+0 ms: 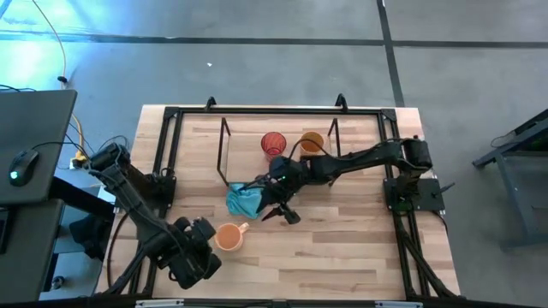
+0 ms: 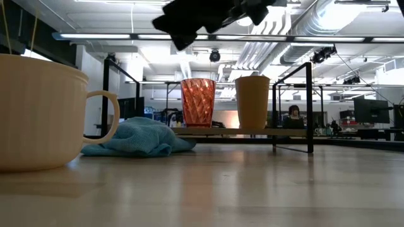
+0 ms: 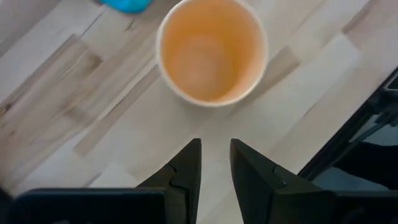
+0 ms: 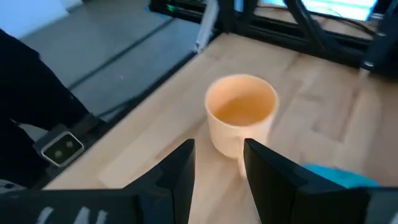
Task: Stack small to large cups/mugs on shelf
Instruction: Put the light yellow mug on the shelf
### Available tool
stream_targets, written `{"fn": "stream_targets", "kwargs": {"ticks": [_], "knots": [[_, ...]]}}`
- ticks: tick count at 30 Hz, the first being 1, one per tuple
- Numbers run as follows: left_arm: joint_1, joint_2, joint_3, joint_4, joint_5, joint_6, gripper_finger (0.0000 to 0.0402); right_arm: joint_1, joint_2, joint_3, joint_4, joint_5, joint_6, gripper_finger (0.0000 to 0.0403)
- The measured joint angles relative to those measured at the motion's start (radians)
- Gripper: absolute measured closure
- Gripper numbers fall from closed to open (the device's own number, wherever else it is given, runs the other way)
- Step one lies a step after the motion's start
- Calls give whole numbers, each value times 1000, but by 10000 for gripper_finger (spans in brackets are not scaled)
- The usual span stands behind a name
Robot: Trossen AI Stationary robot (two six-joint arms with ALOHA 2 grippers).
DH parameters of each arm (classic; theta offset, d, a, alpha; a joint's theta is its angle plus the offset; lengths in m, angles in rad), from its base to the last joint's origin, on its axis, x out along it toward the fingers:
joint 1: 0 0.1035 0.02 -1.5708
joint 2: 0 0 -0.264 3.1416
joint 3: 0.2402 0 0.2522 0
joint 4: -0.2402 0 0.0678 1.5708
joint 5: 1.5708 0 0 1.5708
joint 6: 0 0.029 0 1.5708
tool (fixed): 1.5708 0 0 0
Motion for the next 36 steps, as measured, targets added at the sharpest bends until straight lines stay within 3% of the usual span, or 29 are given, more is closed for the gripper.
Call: {"fn": "stream_targets", "kwargs": {"ticks": [6,12,20,33,36], "knots": [[-49,0,0,-22,-37,-91,327,9,66,0,106,-42,77,273],[-59,-1,0,-23,-123,-129,328,5,117,0,175,23,83,273],[-57,-2,0,-23,-192,-155,328,11,204,0,222,30,157,273],[-57,-2,0,-13,-229,-205,328,69,235,1,280,144,151,273],[-57,-2,0,-9,-189,-205,328,71,235,1,281,170,163,273]]}}
